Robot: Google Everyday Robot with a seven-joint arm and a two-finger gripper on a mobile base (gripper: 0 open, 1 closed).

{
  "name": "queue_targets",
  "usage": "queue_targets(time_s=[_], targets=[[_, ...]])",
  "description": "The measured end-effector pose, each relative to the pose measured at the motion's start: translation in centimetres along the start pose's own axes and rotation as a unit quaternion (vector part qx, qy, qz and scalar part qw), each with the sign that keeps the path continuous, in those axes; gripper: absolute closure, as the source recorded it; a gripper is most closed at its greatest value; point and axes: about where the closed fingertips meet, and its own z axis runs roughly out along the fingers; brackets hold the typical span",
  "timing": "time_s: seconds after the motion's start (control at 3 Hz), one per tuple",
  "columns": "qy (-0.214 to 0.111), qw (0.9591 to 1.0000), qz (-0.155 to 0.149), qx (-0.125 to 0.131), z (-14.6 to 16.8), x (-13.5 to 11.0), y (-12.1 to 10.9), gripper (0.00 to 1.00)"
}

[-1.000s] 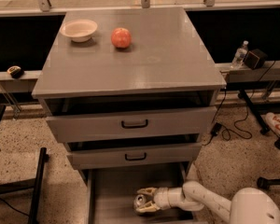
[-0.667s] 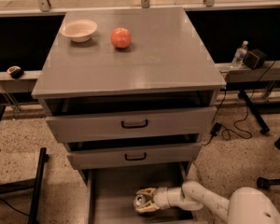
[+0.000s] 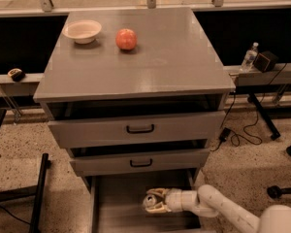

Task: Pick 7up can from bottom drawer and place on counter

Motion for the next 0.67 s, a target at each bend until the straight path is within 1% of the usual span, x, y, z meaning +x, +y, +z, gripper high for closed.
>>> queue_targets(time_s=[0.33, 0.67], targets=[[-0.006, 0.9957, -0.08, 0.046, -5.9, -8.7, -1.5, 1.0], [-0.007, 0.9915, -0.127, 0.029, -10.0, -17.4, 1.1, 1.0]])
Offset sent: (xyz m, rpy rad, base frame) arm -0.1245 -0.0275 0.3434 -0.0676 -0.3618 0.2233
